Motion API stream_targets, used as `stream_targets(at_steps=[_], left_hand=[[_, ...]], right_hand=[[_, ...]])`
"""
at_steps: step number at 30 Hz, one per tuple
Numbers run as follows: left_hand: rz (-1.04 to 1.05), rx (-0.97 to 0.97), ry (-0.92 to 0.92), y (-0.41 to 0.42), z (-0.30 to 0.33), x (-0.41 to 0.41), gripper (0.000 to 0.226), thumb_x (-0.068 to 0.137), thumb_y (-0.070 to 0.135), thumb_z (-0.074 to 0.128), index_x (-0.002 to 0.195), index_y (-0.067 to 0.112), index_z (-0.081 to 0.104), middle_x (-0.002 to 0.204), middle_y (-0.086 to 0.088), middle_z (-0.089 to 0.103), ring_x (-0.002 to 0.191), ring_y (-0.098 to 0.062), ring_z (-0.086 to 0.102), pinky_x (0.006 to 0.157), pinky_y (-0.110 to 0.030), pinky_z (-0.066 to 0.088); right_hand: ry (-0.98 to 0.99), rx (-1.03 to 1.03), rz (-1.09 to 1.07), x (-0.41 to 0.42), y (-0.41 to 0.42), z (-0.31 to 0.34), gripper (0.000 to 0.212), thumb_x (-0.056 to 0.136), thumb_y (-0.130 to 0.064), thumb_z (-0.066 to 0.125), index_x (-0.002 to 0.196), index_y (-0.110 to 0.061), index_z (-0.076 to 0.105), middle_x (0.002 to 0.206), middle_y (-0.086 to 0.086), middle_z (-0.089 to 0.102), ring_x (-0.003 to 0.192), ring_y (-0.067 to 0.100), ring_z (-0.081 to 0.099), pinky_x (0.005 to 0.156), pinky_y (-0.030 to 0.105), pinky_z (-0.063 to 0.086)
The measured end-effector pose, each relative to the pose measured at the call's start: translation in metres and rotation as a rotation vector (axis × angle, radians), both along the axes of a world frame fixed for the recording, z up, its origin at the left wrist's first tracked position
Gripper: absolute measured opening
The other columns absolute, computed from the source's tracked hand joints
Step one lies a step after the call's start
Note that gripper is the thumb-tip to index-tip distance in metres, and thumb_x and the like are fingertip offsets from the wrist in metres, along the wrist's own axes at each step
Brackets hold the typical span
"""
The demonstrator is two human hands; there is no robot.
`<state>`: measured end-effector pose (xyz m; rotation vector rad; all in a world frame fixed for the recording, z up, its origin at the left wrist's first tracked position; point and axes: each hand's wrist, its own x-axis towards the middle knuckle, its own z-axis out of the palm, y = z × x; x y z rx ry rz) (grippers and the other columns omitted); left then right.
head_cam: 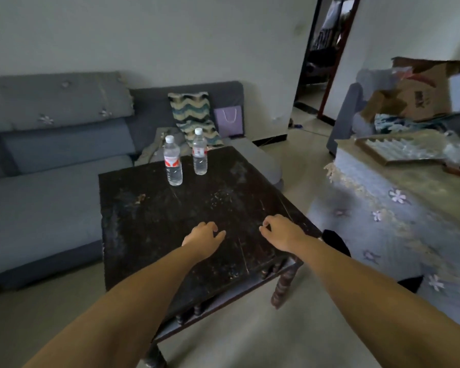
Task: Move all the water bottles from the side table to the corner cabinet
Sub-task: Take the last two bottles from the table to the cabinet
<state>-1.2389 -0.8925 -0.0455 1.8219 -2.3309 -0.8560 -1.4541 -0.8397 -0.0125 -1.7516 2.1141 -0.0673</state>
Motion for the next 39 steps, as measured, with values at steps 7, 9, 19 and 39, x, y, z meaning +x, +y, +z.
stream_targets(at_steps=[7, 9, 19, 39], left_hand=[[0.222, 0.0, 0.052, -0.104, -0.019, 0.02, 0.046, 0.095, 0.049, 0.045, 0.126, 0.016, 0.053, 0.128, -0.009, 0.053, 0.112, -0.028, 0.056, 0.095, -0.041, 0.049], [0.254, -0.007, 0.071, -0.126, -0.02, 0.024, 0.045, 0.095, 0.047, 0.046, 0.126, 0.015, 0.054, 0.128, -0.01, 0.053, 0.113, -0.029, 0.056, 0.095, -0.039, 0.048], [0.382, 0.04, 0.122, -0.259, -0.04, 0.034, 0.039, 0.092, 0.042, 0.055, 0.114, 0.01, 0.057, 0.116, -0.015, 0.062, 0.108, -0.032, 0.06, 0.092, -0.037, 0.046], [1.132, -0.215, 0.771, -0.412, -0.132, 0.003, 0.083, 0.071, 0.02, 0.083, 0.136, 0.017, 0.032, 0.122, 0.007, 0.052, 0.106, -0.008, 0.054, 0.081, -0.01, 0.043]], right_hand=[[-0.013, 0.024, 0.137, 0.014, -0.129, -0.019, 0.039, 0.1, -0.042, 0.041, 0.125, -0.016, 0.055, 0.123, 0.007, 0.052, 0.113, 0.027, 0.054, 0.098, 0.045, 0.041], [-0.008, 0.02, 0.156, 0.015, -0.153, -0.019, 0.038, 0.099, -0.043, 0.041, 0.124, -0.017, 0.055, 0.122, 0.007, 0.053, 0.111, 0.026, 0.055, 0.097, 0.045, 0.043], [-0.08, 0.006, 0.133, 0.01, -0.302, -0.046, 0.039, 0.099, -0.039, 0.045, 0.127, -0.013, 0.054, 0.125, 0.009, 0.055, 0.115, 0.026, 0.055, 0.101, 0.044, 0.045], [-0.873, -0.209, -0.036, 0.051, -0.528, -0.165, 0.098, 0.072, -0.025, 0.084, 0.149, -0.016, 0.024, 0.146, 0.004, 0.047, 0.133, 0.02, 0.048, 0.107, 0.034, 0.043]])
